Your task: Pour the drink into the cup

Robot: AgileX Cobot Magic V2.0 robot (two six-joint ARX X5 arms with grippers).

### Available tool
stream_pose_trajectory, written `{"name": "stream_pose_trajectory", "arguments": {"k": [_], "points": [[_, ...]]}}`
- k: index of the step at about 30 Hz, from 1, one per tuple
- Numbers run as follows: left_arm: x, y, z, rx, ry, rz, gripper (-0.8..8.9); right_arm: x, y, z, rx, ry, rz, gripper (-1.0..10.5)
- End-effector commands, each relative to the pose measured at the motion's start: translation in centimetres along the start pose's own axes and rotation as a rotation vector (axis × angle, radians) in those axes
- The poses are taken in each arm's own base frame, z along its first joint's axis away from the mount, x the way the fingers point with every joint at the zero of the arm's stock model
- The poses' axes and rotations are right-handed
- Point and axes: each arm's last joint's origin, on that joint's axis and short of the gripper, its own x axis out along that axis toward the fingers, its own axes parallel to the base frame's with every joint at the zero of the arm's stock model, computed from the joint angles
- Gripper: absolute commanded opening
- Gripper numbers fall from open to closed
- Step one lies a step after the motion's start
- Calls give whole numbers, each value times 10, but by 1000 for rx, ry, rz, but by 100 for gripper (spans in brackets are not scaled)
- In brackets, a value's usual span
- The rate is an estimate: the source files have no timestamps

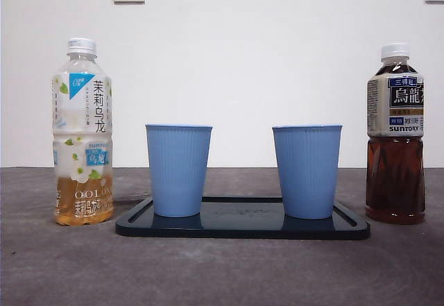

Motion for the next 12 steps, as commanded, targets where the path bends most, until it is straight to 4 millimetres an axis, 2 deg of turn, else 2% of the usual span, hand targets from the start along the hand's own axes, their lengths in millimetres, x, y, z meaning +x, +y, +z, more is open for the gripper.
{"name": "stream_pose_trajectory", "arguments": {"k": [1, 6, 12], "points": [[2, 0, -5, 8, 7, 3, 20, 2, 0, -9, -18, -47, -15, 15], [2, 0, -6, 8, 7, 3, 20, 2, -3, -16, -15, 13, -95, 14], [2, 0, -6, 8, 7, 3, 20, 2, -2, -17, -11, 21, -94, 14]]}}
